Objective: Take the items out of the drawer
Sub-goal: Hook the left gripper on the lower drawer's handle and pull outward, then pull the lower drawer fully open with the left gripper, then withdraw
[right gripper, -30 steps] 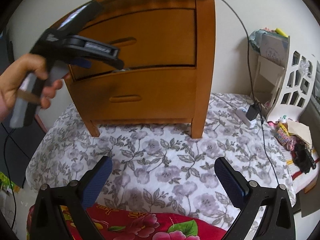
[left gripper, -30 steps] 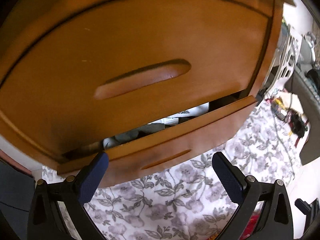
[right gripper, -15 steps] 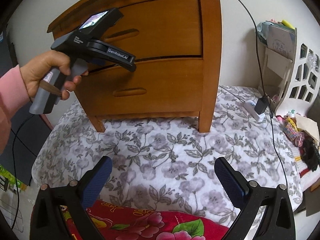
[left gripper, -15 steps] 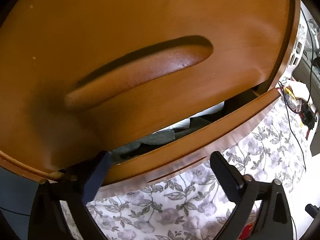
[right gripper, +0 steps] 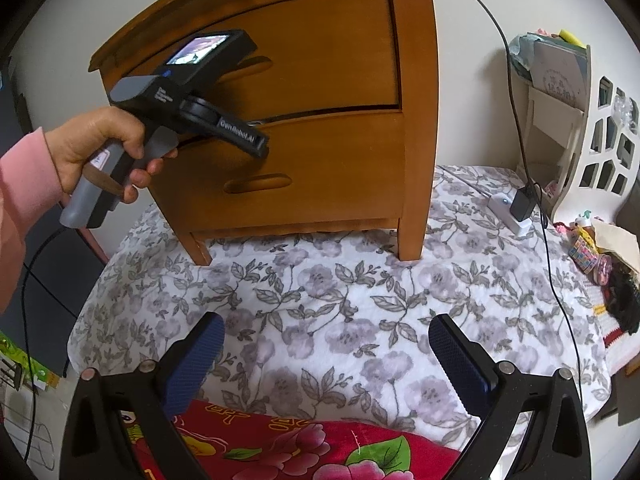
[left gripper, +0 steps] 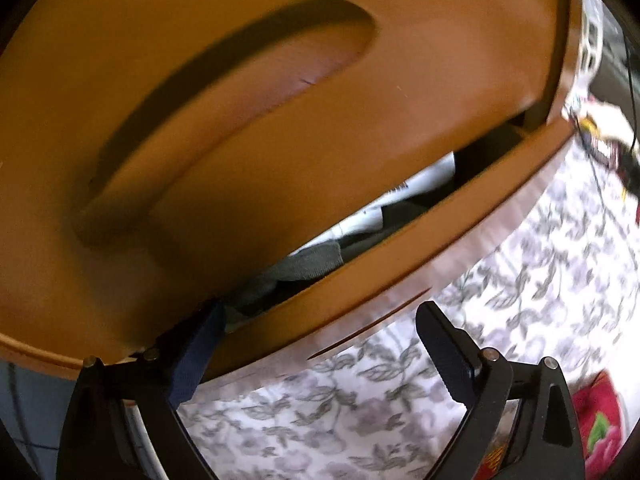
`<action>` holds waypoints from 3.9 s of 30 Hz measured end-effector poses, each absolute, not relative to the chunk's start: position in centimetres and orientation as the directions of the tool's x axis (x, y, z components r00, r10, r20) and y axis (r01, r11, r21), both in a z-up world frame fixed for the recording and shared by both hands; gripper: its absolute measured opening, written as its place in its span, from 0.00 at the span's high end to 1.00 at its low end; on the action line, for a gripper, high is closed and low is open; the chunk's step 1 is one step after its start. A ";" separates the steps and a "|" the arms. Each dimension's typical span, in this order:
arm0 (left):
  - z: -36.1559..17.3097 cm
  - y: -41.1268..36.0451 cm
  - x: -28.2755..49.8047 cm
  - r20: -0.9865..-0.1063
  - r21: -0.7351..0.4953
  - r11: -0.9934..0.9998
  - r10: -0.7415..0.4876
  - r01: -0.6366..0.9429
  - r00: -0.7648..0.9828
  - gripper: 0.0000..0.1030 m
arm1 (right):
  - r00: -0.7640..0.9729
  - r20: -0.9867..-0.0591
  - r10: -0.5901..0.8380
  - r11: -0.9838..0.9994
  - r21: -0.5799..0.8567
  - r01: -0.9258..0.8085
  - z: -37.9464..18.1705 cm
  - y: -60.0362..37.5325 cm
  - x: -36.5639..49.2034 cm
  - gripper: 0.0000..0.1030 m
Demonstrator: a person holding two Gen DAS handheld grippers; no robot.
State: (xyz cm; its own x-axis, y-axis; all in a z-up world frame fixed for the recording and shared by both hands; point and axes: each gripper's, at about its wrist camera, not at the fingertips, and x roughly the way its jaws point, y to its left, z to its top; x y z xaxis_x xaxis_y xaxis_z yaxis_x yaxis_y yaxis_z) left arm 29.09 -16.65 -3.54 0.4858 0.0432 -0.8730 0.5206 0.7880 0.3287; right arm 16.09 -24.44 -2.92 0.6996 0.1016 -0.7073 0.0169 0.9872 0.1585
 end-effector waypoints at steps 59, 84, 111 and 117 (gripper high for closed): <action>-2.3 -15.4 27.0 -0.921 0.287 0.723 0.028 0.628 0.388 0.16 | 0.715 -0.697 0.047 0.998 0.069 0.002 -1.9 -23.0 14.2 0.00; 0.1 -12.7 28.7 -0.917 0.247 0.766 -0.014 0.593 0.400 0.16 | 0.717 -0.697 0.036 0.999 0.020 -0.031 -0.6 -21.6 12.5 0.00; 9.9 -5.3 18.7 -0.597 0.057 0.981 -0.113 0.183 0.794 0.16 | 0.768 -0.639 0.044 0.999 0.041 -0.023 1.5 -21.6 11.4 0.00; 8.0 -3.5 19.0 -0.599 0.004 0.994 -0.084 0.107 0.797 0.16 | 0.793 -0.608 0.040 0.999 0.054 -0.010 2.3 -21.8 11.3 0.00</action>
State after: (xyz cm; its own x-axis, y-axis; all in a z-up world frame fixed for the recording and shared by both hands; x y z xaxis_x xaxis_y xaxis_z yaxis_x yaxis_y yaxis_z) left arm 19.02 -3.54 8.04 0.7965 -0.0836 -0.5988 0.1073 0.9942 0.0039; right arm 11.28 -21.77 2.29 0.7928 0.0405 -0.6081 -0.0098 0.9985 0.0537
